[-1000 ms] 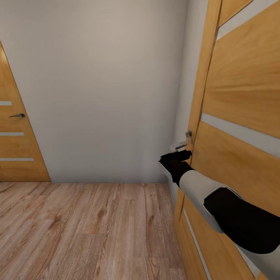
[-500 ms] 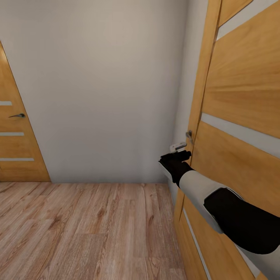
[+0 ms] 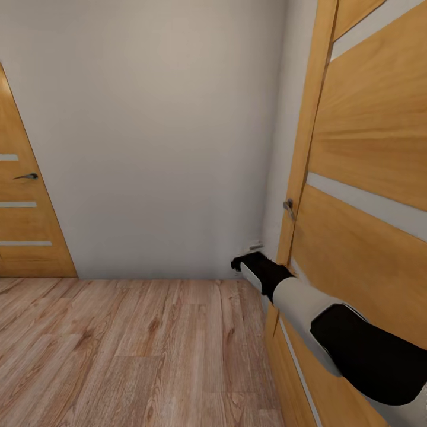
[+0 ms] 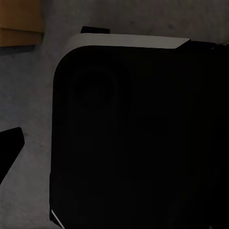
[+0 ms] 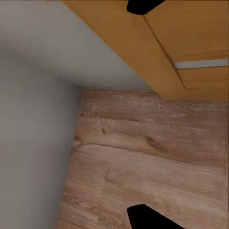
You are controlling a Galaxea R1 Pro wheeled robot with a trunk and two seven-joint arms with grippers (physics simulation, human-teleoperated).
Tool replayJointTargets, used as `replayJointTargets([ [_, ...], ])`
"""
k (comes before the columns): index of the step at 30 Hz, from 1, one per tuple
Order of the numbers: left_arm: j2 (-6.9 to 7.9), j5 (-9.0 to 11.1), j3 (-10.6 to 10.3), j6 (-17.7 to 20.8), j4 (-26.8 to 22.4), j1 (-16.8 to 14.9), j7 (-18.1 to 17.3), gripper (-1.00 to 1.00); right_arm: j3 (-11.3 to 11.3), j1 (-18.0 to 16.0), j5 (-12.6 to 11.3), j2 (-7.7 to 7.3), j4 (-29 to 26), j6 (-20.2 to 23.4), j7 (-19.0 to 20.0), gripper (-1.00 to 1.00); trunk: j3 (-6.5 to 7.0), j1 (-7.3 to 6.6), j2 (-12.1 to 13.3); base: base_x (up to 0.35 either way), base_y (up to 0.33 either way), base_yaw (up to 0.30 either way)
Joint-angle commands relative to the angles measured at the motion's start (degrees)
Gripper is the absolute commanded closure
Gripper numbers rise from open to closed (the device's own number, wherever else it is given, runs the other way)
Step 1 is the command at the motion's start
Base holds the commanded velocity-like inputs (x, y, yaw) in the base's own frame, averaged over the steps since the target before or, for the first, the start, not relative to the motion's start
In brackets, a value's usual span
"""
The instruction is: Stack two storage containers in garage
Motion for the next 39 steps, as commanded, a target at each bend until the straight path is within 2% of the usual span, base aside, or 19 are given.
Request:
replayJointTargets([
  [1, -0.01, 0.6, 0.0, 0.0, 0.0, 0.0, 0.1, -1.00, 0.5, 0.2, -1.0, 0.00, 0.0, -0.3, 0.6, -1.00, -0.06, 0.00, 0.0, 0.000, 0.000, 0.000],
  [9, 0.00, 0.6, 0.0, 0.0, 0.0, 0.0, 0.1, -1.00, 0.5, 2.3, -1.7, 0.00, 0.0, -2.0, 4.3, -1.00, -0.06, 0.00, 0.0, 0.000, 0.000, 0.000],
  [23, 0.07, 0.6, 0.0, 0.0, 0.0, 0.0, 0.1, -1.00, 0.4, 2.5, -1.8, 0.00, 0.7, -1.8, 5.1, -1.00, -0.06, 0.00, 0.0, 0.000, 0.000, 0.000],
  [30, 0.07, 0.6, 0.0, 0.0, 0.0, 0.0, 0.1, -1.00, 0.5, 6.8, -1.2, 0.00, 0.6, -3.2, 5.1, -1.00, -0.06, 0.00, 0.0, 0.000, 0.000, 0.000],
  [34, 0.07, 0.7, 0.0, 0.0, 0.0, 0.0, 0.1, -1.00, 0.7, 10.8, -1.0, 0.00, 0.6, -4.5, 5.3, -1.00, -0.06, 0.00, 0.0, 0.000, 0.000, 0.000],
  [39, 0.07, 0.7, 0.0, 0.0, 0.0, 0.0, 0.1, -1.00, 0.8, 14.1, -1.0, 0.00, 0.6, -4.8, 5.3, -1.00, -0.06, 0.00, 0.0, 0.000, 0.000, 0.000],
])
